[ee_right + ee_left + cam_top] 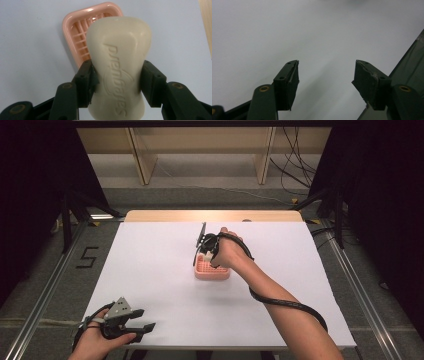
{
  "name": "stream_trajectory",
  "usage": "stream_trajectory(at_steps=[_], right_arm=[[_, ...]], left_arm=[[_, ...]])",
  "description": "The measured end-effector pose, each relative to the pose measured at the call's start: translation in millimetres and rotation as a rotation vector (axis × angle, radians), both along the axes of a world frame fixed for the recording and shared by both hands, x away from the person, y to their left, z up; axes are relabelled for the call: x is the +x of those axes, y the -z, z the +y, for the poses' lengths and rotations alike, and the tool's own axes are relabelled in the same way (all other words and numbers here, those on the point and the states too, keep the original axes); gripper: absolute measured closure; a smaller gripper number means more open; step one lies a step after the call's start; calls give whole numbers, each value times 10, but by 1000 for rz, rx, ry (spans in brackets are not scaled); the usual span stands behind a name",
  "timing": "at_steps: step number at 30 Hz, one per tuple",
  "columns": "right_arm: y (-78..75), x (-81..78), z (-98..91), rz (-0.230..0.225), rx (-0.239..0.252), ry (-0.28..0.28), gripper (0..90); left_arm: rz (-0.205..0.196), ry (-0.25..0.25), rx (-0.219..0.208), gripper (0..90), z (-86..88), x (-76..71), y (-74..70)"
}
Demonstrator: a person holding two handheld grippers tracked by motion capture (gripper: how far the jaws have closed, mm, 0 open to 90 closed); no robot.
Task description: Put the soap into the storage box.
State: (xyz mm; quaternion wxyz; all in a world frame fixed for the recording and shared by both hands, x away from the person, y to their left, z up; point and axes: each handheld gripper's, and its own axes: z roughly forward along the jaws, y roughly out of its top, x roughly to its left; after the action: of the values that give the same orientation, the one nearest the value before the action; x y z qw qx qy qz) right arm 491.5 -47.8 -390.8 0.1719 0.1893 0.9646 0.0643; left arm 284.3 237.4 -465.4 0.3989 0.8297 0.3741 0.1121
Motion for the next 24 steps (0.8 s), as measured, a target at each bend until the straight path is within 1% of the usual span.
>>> stream_trajectory(at_steps=[1, 2, 3, 4, 5, 6, 7, 8, 9, 12, 14, 16, 17, 19, 21, 22, 23, 24], right_arm=[[5, 6, 1, 0, 1, -4, 506], [10, 11, 2, 3, 0, -7, 506], [15, 17, 2, 3, -2, -12, 506], [20, 23, 3, 3, 0, -17, 506], [31, 20, 3, 7, 7, -3, 506], [31, 31, 5, 2, -2, -18, 506], [31, 31, 5, 2, -2, -18, 506], [45, 24, 6, 9, 10, -2, 506], [50, 50, 6, 6, 2, -31, 506], [65, 63, 8, 6, -5, -44, 506], [72, 68, 11, 7, -4, -44, 506], [98, 66, 16, 11, 13, -26, 506], [93, 85, 17, 8, -3, -56, 506], [105, 93, 19, 4, 0, -66, 506], [115, 103, 17, 9, 7, -77, 506], [122, 108, 17, 7, 8, -82, 506], [122, 108, 17, 7, 8, -82, 506], [133, 120, 13, 16, 13, -94, 506]], left_arm=[[0, -1, -1, 363, 0, 0, 0], [-10, 7, 9, 363, 6, 4, -5], [-12, 12, 8, 363, 9, 7, -5], [-12, 12, 9, 363, 9, 7, -5], [-11, 12, 10, 363, 9, 7, -5], [2, 2, -1, 362, 1, 1, -1], [2, 2, -1, 362, 1, 1, -1], [0, -1, 0, 362, -1, 0, 0], [0, 0, -1, 363, -1, 1, 1], [-10, 12, 14, 362, 10, 7, -6], [-9, 13, 12, 362, 10, 9, -5], [-10, 12, 13, 362, 10, 7, -7], [-10, 12, 14, 363, 11, 7, -7], [-9, 13, 11, 362, 12, 8, -6], [-11, 12, 11, 362, 12, 7, -6], [-10, 19, 23, 362, 20, 11, -9], [-10, 19, 23, 362, 20, 11, -9], [-11, 13, 10, 362, 11, 9, -3]])
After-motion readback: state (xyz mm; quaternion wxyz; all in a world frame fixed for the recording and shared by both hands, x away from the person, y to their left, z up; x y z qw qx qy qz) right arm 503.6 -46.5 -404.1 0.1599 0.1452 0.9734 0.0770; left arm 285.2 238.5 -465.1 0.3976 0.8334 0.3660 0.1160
